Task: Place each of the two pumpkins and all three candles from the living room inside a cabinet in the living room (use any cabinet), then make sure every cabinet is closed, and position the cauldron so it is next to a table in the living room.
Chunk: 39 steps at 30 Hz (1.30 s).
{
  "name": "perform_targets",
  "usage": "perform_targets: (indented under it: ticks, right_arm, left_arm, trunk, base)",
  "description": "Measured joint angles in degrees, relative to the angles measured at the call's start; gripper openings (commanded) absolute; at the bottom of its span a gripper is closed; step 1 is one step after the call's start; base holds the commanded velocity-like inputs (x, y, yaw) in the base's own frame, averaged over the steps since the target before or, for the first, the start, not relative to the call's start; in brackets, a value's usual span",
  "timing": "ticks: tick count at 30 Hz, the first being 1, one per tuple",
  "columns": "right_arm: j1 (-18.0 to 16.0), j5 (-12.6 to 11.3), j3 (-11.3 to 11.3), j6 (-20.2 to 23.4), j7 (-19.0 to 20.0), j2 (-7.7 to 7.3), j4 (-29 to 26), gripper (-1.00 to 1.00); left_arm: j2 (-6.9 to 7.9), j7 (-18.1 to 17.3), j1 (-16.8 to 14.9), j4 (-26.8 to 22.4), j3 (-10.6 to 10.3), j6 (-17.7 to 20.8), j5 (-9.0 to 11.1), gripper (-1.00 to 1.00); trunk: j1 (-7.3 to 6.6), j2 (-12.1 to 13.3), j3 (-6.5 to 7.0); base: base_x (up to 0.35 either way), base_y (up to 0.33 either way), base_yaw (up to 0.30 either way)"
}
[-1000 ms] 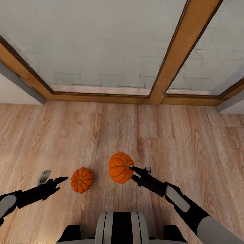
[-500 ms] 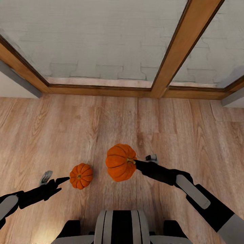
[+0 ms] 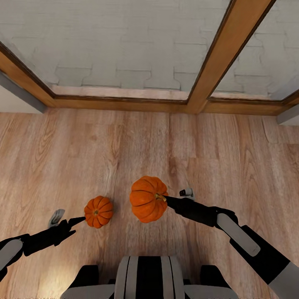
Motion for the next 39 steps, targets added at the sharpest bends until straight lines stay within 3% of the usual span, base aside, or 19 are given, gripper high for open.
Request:
perform_targets:
  ticks: [3, 23, 39]
  right_arm:
    - [0.0, 0.0, 0.0, 0.0, -0.1, 0.00, 0.1, -1.00]
    - [0.0, 0.1, -0.1, 0.1, -1.8, -0.06, 0.6, -1.00]
    - [0.0, 0.0, -0.2, 0.1, -2.1, -0.07, 0.9, -1.00]
  left_arm:
    - [-0.01, 0.0, 0.0, 0.0, -0.1, 0.0, 0.0, 1.00]
    - [0.00, -0.1, 0.0, -0.1, -0.1, 0.0, 0.0, 1.00]
    - [0.00, 0.0, 0.0, 0.0, -0.1, 0.0, 0.0, 1.00]
  trunk:
    - [0.08, 0.0, -0.66]
    - [0.07, 0.0, -0.67]
    - [0.07, 0.0, -0.67]
  base:
    - [0.000, 0.000, 0.000]
    - [0.000, -0.040, 0.000]
    - [0.094, -0.004, 0.000]
